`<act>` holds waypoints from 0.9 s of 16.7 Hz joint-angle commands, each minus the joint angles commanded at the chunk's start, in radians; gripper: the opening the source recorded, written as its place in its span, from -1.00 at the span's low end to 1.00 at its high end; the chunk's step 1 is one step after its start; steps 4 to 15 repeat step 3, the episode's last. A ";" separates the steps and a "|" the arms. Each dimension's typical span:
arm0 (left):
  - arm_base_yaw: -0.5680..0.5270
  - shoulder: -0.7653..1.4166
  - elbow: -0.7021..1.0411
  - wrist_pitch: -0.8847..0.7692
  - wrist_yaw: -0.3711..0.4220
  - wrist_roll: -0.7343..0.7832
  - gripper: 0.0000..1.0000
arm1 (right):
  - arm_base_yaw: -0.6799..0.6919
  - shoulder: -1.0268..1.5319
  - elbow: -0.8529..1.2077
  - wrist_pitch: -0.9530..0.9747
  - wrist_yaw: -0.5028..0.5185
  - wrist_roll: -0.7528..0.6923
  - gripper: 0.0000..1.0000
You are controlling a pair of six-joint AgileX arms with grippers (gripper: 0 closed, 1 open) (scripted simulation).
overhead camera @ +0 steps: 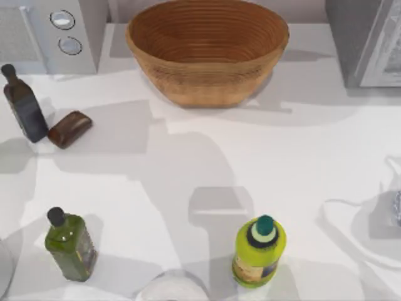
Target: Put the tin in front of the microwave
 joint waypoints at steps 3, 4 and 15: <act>-0.005 0.004 0.040 -0.025 0.005 -0.009 1.00 | 0.000 0.000 0.000 0.000 0.000 0.000 1.00; -0.005 0.004 0.040 -0.025 0.005 -0.009 1.00 | 0.000 0.000 0.000 0.000 0.000 0.000 1.00; -0.005 0.004 0.040 -0.025 0.005 -0.009 1.00 | 0.000 0.000 0.000 0.000 0.000 0.000 1.00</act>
